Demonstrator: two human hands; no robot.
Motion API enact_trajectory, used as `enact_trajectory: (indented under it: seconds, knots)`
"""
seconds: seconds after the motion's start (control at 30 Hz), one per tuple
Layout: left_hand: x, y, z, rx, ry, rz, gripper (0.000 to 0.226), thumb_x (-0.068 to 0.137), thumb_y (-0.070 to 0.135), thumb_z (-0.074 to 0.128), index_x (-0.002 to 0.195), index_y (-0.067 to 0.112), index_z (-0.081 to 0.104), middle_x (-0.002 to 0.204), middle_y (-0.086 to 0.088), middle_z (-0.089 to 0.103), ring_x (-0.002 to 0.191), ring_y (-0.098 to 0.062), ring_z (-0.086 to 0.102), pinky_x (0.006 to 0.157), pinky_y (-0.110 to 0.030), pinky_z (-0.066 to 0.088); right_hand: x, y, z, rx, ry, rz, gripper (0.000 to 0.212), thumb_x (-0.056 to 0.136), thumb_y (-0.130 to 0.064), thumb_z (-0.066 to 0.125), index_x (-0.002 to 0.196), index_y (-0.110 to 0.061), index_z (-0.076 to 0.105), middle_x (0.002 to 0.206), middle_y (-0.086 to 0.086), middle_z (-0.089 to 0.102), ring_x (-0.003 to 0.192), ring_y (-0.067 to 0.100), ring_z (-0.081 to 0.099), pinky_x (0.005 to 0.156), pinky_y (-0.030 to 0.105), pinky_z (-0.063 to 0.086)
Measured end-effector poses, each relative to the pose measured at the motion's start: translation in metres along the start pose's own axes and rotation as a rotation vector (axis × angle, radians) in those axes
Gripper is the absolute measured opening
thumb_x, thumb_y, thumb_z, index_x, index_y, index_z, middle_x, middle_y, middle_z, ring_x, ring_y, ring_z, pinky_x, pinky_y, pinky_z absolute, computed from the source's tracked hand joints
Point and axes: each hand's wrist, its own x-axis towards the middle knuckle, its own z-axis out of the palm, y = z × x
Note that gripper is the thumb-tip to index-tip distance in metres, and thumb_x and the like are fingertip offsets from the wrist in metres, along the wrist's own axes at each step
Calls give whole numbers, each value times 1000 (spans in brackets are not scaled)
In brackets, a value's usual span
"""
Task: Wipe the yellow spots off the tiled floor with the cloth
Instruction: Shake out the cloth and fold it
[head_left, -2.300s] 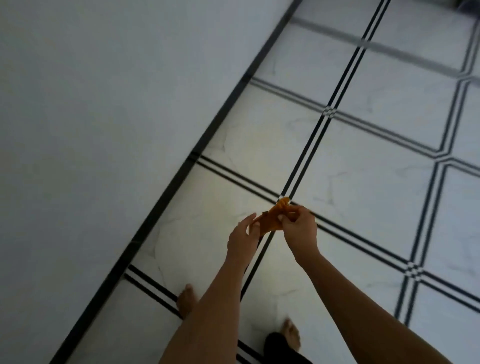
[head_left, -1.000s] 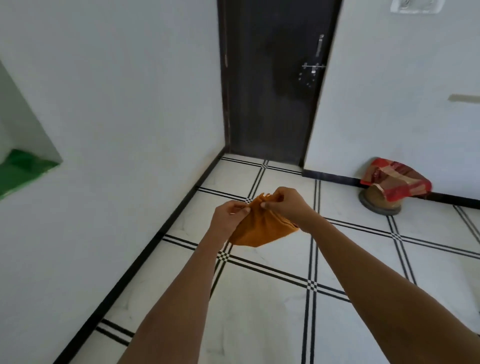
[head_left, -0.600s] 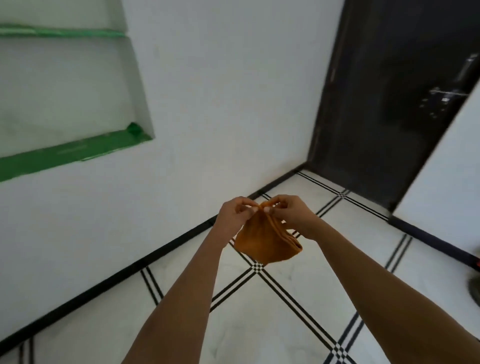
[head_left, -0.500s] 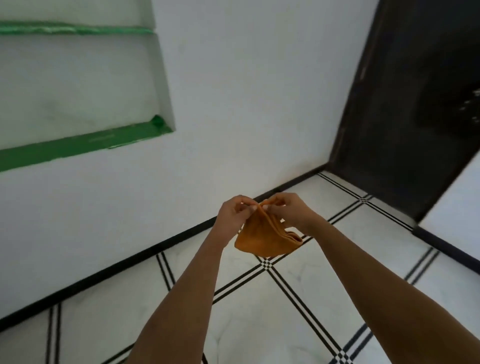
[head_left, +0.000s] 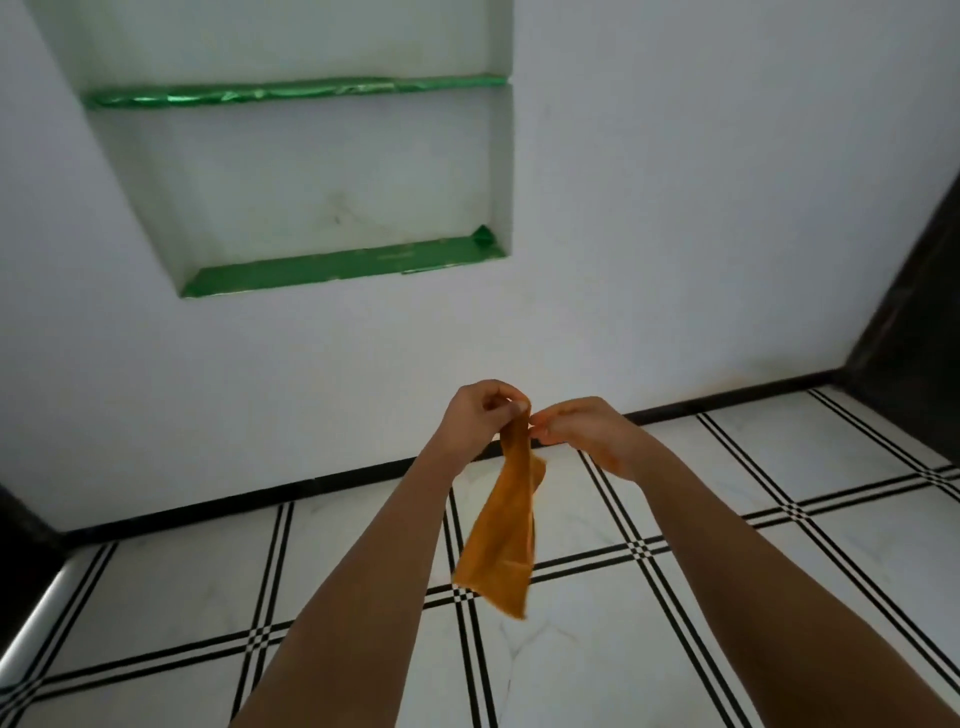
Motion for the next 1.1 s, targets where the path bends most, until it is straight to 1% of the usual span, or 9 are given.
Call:
enact_trajectory:
  seconds: [0.07, 0.2, 0.37, 0.5, 0.63, 0.8, 0.97, 1.03, 1.1]
  knots:
    - [-5, -2, -14, 50, -43, -3, 5, 88, 17, 62, 89, 17, 67, 86, 1, 67, 80, -13, 64, 73, -21, 54, 1, 1, 17, 24, -36, -50, 23, 82, -8, 67, 104, -5, 69, 107, 9, 68, 107, 20, 59, 87, 25, 42]
    - [-12, -6, -43, 54, -35, -11, 6, 87, 19, 63, 90, 18, 68, 87, 4, 67, 82, -8, 62, 68, -14, 50, 8, -10, 49, -6, -62, -112, 26, 80, -20, 71, 101, -6, 69, 104, 10, 68, 105, 22, 61, 99, 35, 44]
    - [-21, -10, -71, 71, 119, 1, 12, 86, 30, 62, 97, 25, 63, 90, 11, 60, 85, -9, 58, 67, -15, 48, 13, -39, 75, -67, -33, -207, 17, 88, -21, 63, 97, -8, 65, 102, 11, 65, 101, 26, 62, 94, 39, 50]
    - [-34, -22, -85, 0, 74, -100, 27, 84, 38, 62, 104, 21, 58, 92, 3, 63, 87, -15, 62, 66, -21, 50, 11, -60, 77, -64, -30, -317, 10, 89, -17, 61, 79, -18, 61, 88, 6, 63, 90, 22, 61, 87, 40, 52]
    - [-47, -43, -75, -45, 58, -194, 24, 82, 37, 66, 91, 15, 63, 95, -3, 67, 94, -20, 63, 77, -25, 51, 11, -73, 66, -52, 20, -361, 4, 90, -17, 59, 88, -14, 61, 94, 8, 62, 91, 23, 60, 83, 39, 52]
    - [-48, -54, -60, -8, -72, -276, 26, 83, 36, 66, 96, 15, 59, 107, -8, 64, 103, -25, 59, 95, -40, 47, 11, -74, 47, 86, 137, -334, 10, 92, -19, 56, 93, -10, 60, 92, 12, 61, 88, 28, 60, 83, 45, 54]
    - [-41, -40, -50, 37, -14, -224, 23, 90, 34, 57, 102, 14, 58, 102, -6, 63, 96, -23, 60, 85, -34, 51, 13, -63, 28, -241, 37, -220, 27, 89, -26, 61, 113, -19, 54, 105, 7, 57, 96, 23, 57, 73, 27, 48]
    - [-33, -24, -50, 82, -1, -134, 15, 91, 31, 56, 98, 18, 62, 97, -3, 63, 93, -20, 60, 81, -30, 52, 11, -59, 25, -394, -92, -192, 41, 85, -29, 66, 123, -21, 53, 109, 3, 54, 102, 20, 55, 83, 29, 46]
    - [-26, -7, -49, 142, -11, -60, 9, 90, 27, 58, 93, 21, 64, 93, -1, 64, 89, -17, 60, 75, -24, 49, 8, -56, 26, -572, -205, -206, 38, 85, -27, 66, 121, -15, 59, 108, 1, 55, 105, 19, 54, 87, 30, 43]
